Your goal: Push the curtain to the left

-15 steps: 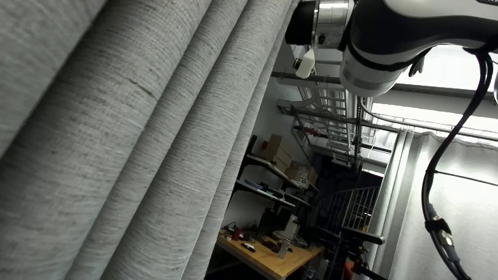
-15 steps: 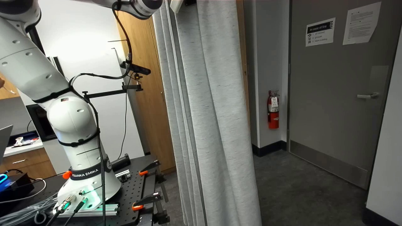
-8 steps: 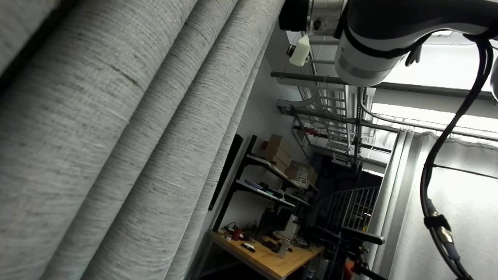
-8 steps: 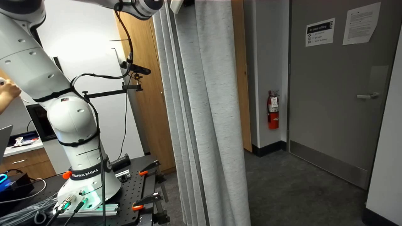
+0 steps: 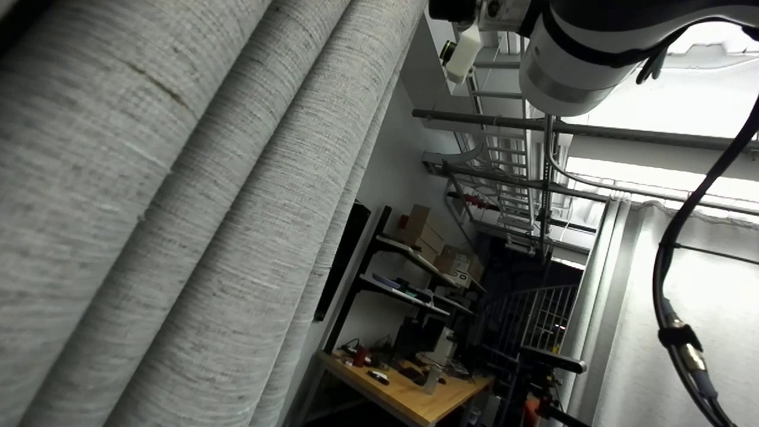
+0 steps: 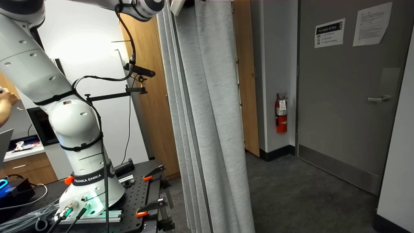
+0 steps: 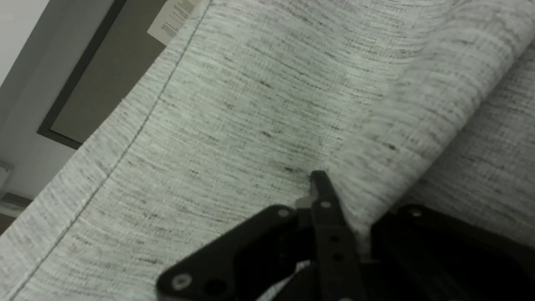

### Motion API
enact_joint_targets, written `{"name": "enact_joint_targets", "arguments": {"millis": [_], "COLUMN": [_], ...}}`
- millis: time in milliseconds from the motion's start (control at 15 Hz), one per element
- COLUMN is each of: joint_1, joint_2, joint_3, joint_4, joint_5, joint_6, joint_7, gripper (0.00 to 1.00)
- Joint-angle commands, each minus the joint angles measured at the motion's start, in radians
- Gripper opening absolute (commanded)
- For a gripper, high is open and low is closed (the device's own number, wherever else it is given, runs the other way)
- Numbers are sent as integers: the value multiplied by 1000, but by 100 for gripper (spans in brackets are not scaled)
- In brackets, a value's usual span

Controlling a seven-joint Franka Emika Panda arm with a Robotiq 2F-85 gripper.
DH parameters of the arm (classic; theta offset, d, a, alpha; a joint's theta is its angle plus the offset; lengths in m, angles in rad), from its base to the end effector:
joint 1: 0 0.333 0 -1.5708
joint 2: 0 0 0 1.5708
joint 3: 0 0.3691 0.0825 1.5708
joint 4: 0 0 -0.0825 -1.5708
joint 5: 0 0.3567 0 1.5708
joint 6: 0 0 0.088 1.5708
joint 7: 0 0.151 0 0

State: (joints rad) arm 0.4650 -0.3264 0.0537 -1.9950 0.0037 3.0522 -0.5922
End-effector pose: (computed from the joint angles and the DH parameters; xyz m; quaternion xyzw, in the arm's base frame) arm 0.4204 0.2476 0.8144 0.6528 0.4088 0.6371 0.0297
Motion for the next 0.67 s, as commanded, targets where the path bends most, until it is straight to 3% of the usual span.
{"name": "enact_joint_targets", "arguments": {"millis": [0,600], "joint_1": [62,194], "joint_2": [17,35], "joint_3": [33,14], "joint_4": [-97,-121], "joint_5": [36,155], "joint_6": [-9,110], "joint_7": [18,16], "gripper": [1,1]}}
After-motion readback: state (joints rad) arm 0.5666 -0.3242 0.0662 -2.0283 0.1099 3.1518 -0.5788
